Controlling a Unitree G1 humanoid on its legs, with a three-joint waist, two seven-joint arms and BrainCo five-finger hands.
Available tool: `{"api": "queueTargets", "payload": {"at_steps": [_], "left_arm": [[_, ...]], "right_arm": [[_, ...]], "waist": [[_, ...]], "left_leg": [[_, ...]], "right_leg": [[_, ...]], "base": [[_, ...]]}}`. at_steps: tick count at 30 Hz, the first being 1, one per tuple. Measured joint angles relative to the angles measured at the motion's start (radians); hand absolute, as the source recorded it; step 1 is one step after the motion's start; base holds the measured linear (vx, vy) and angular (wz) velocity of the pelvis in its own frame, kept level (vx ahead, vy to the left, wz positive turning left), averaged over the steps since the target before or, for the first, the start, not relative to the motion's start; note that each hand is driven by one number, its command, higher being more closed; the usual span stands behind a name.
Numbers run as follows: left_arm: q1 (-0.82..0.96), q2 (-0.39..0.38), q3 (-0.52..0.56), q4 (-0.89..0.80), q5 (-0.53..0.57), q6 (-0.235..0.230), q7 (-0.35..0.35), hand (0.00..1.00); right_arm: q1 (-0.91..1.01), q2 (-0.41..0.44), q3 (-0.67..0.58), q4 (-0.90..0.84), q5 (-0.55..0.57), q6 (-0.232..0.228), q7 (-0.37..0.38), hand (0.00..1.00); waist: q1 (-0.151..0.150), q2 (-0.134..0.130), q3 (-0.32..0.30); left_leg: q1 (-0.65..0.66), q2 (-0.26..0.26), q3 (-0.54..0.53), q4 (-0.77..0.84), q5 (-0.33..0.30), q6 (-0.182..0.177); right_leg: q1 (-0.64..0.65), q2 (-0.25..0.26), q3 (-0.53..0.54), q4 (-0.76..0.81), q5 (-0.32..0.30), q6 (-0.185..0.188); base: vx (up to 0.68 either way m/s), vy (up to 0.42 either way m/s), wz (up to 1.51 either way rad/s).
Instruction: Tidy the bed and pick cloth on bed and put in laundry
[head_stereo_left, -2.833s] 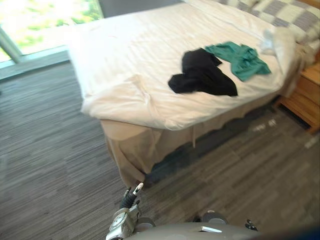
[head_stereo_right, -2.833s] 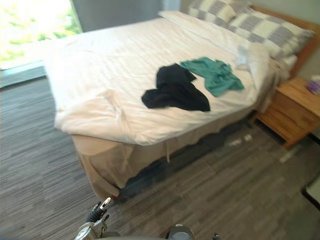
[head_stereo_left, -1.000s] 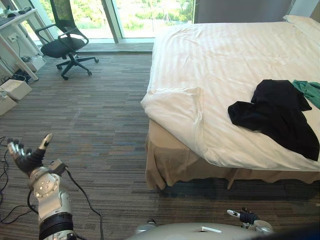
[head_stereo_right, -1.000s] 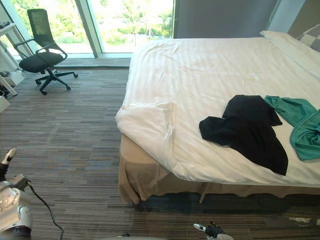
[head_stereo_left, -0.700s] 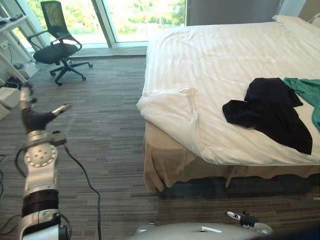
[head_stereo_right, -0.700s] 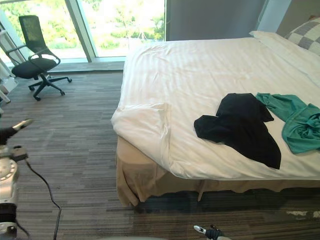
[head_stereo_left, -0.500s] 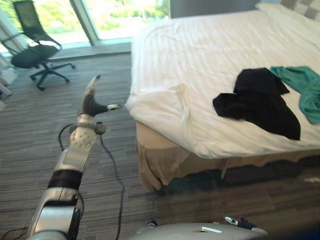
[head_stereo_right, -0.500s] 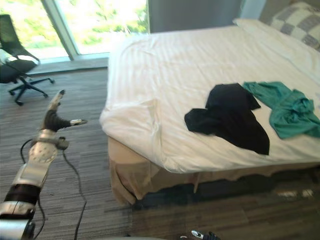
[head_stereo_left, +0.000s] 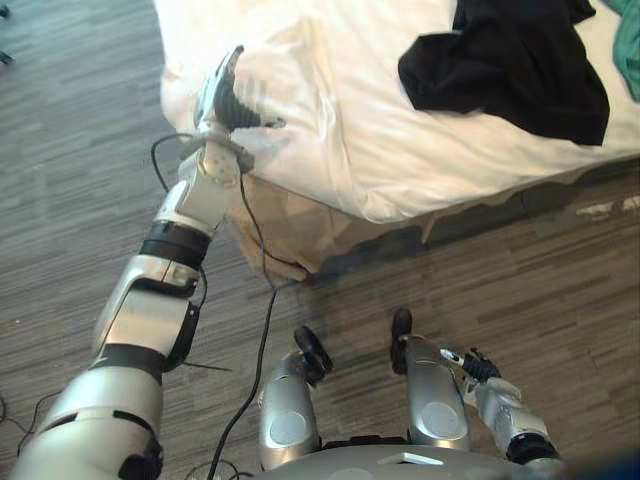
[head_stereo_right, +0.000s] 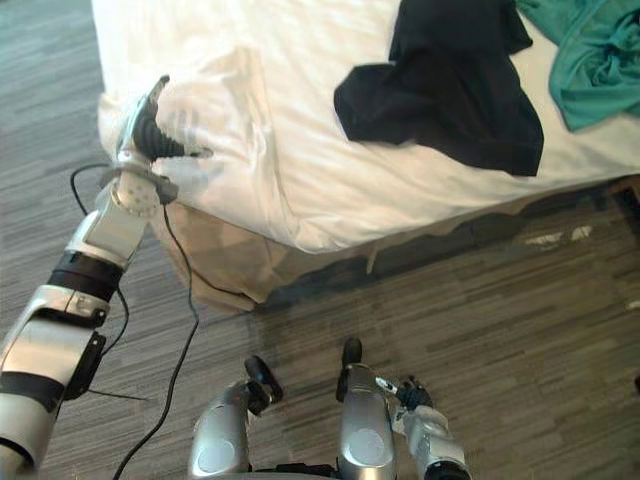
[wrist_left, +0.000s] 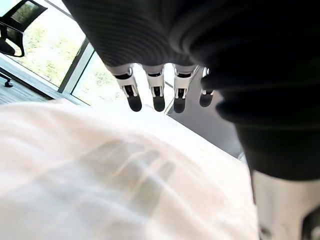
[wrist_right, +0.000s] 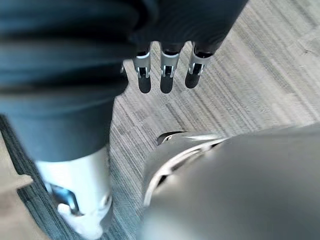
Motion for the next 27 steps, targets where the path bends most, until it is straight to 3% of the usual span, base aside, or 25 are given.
{"api": "queueTargets", "payload": {"at_steps": [7, 8, 10, 12, 13, 18, 24, 27], "left_arm": [[-0.023, -0.046, 0.048, -0.030, 0.028, 0.094, 0.038, 0.00], [-0.024, -0.054, 0.057, -0.038, 0.061, 0.128, 0.035, 1.00], [-0.028, -0.056, 0.063, -0.059, 0.126, 0.189, 0.005, 1.00], [-0.038, -0.056, 0.094, -0.062, 0.208, 0.259, -0.070, 1.00], [-0.040, -0.056, 0.104, -0.065, 0.229, 0.265, -0.081, 1.00], [-0.062, -0.023, 0.094, -0.054, 0.181, 0.192, -0.126, 1.00], [-0.064, 0.051, -0.054, -0.083, 0.184, 0.156, -0.199, 1.00], [-0.056, 0.071, -0.118, -0.103, 0.180, 0.128, -0.258, 1.00]], "right_arm": [[-0.010, 0.017, -0.001, -0.052, 0.029, -0.046, -0.016, 0.00], [-0.010, 0.019, -0.001, -0.063, 0.039, -0.058, -0.017, 0.00], [-0.012, 0.019, -0.004, -0.076, 0.066, -0.072, -0.025, 0.00], [-0.018, 0.021, -0.008, -0.076, 0.118, -0.092, -0.035, 0.00], [-0.019, 0.024, -0.013, -0.076, 0.126, -0.096, -0.037, 0.00], [-0.051, 0.030, -0.049, -0.082, 0.150, -0.128, -0.054, 0.00], [-0.041, 0.034, -0.084, -0.078, 0.141, -0.129, -0.051, 0.00], [-0.015, 0.033, -0.088, -0.075, 0.126, -0.154, -0.046, 0.00]], "waist": [[0.004, -0.013, 0.035], [0.001, -0.014, 0.054], [-0.003, -0.013, 0.058], [-0.014, -0.013, 0.062], [-0.019, -0.013, 0.062], [-0.025, -0.014, 0.062], [-0.026, -0.014, 0.062], [-0.021, -0.014, 0.062]], "left_leg": [[-0.077, 0.039, 0.037, 0.112, -0.027, 0.021], [-0.079, 0.048, 0.041, 0.133, -0.039, 0.024], [-0.110, 0.058, 0.038, 0.158, -0.062, 0.027], [-0.159, 0.072, 0.036, 0.194, -0.076, 0.036], [-0.168, 0.076, 0.035, 0.205, -0.079, 0.038], [-0.185, 0.093, 0.032, 0.250, -0.103, 0.042], [-0.160, 0.074, 0.040, 0.242, -0.104, 0.051], [-0.107, 0.056, 0.039, 0.222, -0.104, 0.051]], "right_leg": [[-0.101, 0.000, 0.034, 0.073, -0.004, -0.006], [-0.108, 0.001, 0.040, 0.090, -0.009, -0.008], [-0.145, 0.004, 0.050, 0.114, -0.017, -0.006], [-0.196, 0.005, 0.057, 0.137, -0.017, -0.005], [-0.204, 0.006, 0.057, 0.142, -0.017, -0.005], [-0.223, 0.019, 0.081, 0.165, -0.017, -0.001], [-0.203, -0.004, 0.084, 0.166, -0.015, 0.006], [-0.147, -0.017, 0.080, 0.157, -0.020, 0.015]], "base": [[-0.02, 0.031, -0.09], [-0.06, 0.008, -0.16], [-0.09, 0.000, -0.15], [-0.09, -0.012, -0.07], [-0.07, -0.024, -0.02], [-0.03, -0.019, -0.06], [0.03, 0.013, 0.01], [0.07, 0.009, 0.10]]}}
